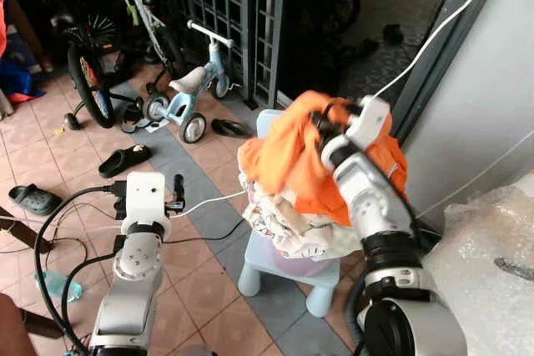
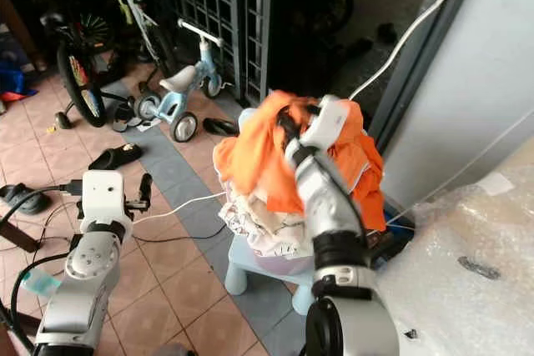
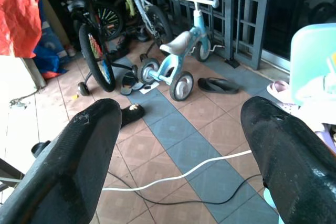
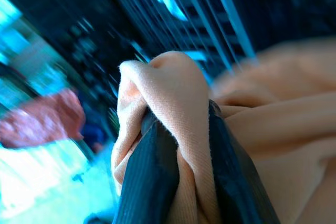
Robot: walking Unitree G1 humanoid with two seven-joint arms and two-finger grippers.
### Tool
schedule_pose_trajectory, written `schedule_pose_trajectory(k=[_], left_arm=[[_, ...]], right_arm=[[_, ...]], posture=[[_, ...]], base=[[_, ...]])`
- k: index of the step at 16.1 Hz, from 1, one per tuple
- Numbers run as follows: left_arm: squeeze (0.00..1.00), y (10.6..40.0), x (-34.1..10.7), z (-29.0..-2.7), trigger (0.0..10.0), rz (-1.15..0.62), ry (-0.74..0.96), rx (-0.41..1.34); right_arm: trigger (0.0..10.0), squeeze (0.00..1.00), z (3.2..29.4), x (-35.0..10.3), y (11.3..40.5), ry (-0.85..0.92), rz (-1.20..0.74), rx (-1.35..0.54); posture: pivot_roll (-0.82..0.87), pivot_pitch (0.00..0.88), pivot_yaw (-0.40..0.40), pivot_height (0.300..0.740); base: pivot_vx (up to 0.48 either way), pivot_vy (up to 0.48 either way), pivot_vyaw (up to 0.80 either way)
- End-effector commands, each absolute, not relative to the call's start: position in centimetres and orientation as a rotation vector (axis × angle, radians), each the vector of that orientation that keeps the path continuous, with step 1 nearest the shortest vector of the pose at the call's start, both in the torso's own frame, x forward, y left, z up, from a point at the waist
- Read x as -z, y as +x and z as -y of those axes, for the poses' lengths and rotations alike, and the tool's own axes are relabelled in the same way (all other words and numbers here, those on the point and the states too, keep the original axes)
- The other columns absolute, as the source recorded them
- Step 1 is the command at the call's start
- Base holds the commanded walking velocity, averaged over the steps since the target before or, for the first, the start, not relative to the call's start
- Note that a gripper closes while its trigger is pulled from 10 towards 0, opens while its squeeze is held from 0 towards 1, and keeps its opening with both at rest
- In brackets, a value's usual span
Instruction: Clothes washing
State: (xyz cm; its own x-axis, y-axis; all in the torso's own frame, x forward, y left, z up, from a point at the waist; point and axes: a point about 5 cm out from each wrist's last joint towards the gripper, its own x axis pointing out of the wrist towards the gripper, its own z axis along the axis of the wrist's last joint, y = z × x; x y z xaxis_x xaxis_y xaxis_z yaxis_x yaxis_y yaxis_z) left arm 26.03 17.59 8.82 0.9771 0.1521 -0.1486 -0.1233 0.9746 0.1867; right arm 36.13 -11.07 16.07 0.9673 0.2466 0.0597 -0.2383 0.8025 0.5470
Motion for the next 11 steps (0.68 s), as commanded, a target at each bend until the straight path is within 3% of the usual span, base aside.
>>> schedule_pose_trajectory(k=[1, 4, 7, 9, 11], left_arm=[[0.0, 26.1, -9.2, -17.5, 10.0, -0.139, 0.17, -0.129], [0.0, 26.2, -9.9, -17.3, 10.0, -0.094, 0.186, -0.143], [0.0, 26.2, -10.2, -16.9, 10.0, -0.081, 0.188, -0.119], [0.0, 26.3, -10.2, -16.9, 10.0, -0.076, 0.191, -0.108], [0.0, 26.6, -10.3, -16.8, 10.0, -0.071, 0.189, -0.106]], right_arm=[[0.0, 0.0, 11.5, -17.7, 36.1, 0.597, 0.04, -0.287], [0.0, 0.0, 13.0, -19.6, 35.6, 0.501, 0.13, -0.267], [0.1, 0.0, 14.9, -19.3, 34.1, 0.223, 0.177, -0.165], [10.0, 0.0, 14.8, -18.4, 33.3, 0.157, 0.162, -0.16], [10.0, 0.0, 14.5, -17.6, 32.8, 0.078, 0.148, -0.154]], posture=[[0.01, 0.0, -0.013, 0.74], [0.01, 0.0, -0.018, 0.74], [0.01, 0.0, -0.016, 0.74], [0.0, 0.0, -0.007, 0.74], [0.0, 0.0, 0.002, 0.74]], base=[[0.0, 0.0, 0.0], [0.0, 0.0, 0.0], [0.0, 0.0, 0.0], [0.0, 0.0, 0.0], [0.0, 0.0, -0.4]])
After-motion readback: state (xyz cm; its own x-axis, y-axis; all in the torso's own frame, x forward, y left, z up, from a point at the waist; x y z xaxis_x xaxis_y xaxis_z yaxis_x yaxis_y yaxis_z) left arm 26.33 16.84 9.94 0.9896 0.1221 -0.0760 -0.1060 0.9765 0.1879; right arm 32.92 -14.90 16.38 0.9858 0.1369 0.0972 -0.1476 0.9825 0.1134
